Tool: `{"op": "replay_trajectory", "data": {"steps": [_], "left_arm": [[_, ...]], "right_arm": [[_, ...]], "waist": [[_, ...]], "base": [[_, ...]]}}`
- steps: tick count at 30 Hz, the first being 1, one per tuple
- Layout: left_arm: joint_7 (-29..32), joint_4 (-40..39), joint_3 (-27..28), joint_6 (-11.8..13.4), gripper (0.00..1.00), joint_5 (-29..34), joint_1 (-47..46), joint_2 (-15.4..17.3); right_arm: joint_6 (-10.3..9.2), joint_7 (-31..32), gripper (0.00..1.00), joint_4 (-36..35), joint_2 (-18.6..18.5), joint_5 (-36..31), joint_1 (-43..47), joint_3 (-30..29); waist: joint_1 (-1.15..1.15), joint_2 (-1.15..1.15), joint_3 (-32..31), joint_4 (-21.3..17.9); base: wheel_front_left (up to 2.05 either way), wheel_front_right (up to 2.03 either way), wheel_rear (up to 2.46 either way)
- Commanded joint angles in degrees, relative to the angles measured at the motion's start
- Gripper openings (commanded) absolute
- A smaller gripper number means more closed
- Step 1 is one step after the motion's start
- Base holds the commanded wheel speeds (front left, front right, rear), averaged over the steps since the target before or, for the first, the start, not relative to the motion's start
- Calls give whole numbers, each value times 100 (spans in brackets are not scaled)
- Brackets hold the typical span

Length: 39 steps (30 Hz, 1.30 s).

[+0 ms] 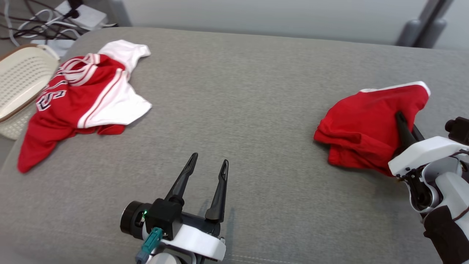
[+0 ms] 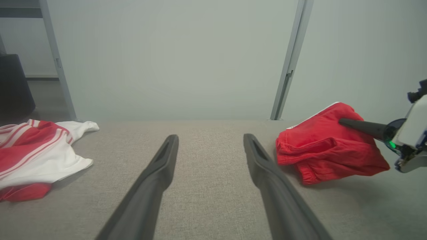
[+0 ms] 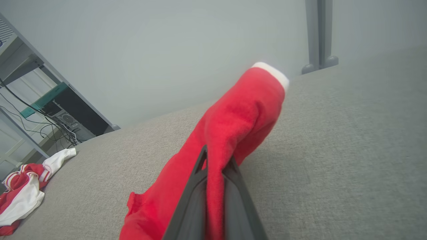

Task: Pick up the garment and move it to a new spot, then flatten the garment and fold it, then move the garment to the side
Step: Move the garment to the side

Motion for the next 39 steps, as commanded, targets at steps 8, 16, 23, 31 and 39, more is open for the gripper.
{"op": "replay_trajectory", "data": {"steps": [8,16,23,31,39], "left_arm": [[-34,-29,212,-183,100,287,-437,6],[-34,-38,236,-320,100,410,-540,6],[-34,35,271,-462,100,538,-540,6],[-34,41,233,-520,100,587,-546,6],[-34,-28,171,-609,100,665,-572,6]], "right_arm": [[0,-82,0,-333,216,-587,488,-807],[0,-83,0,-671,534,-1049,958,-1508],[0,-83,0,-1024,843,-1343,1280,-1810],[0,-83,0,-1245,957,-1398,1431,-1985],[0,-83,0,-1723,1181,-591,1088,-2436]], "waist": [[0,0,112,-998],[0,0,201,-1779],[0,0,245,-2429],[0,0,276,-2717],[0,0,433,-2729]], "base": [[0,0,0],[0,0,0],[0,0,0],[0,0,0],[0,0,0]]}}
